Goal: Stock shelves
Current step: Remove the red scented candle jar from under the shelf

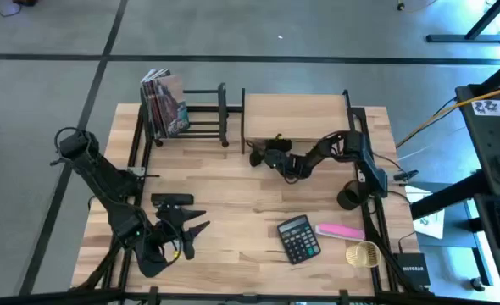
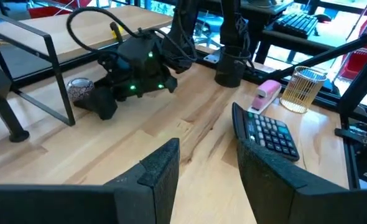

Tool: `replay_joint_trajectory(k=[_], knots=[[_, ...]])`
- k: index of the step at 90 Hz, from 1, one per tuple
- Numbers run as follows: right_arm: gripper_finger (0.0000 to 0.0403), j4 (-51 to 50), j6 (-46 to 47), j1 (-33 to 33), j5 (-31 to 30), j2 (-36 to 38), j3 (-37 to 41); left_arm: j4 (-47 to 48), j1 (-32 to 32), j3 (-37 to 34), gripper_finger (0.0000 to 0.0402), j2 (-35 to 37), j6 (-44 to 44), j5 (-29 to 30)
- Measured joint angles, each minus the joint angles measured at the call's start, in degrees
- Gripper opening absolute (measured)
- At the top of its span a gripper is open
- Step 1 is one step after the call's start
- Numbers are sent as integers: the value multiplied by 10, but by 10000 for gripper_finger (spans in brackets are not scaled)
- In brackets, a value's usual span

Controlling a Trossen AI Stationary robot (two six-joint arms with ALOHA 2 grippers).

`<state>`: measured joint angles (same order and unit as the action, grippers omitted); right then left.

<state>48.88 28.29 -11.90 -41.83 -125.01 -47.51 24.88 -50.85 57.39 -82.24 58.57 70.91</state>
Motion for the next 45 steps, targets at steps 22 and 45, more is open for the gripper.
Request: replay_joint_trajectory(k=[22,45], knots=[[397,-11,-1,-8,9,0,-6,0,0,0,143,0,0,0],[327,-18,0,-13,13,1,-6,1,0,0,143,0,0,0]])
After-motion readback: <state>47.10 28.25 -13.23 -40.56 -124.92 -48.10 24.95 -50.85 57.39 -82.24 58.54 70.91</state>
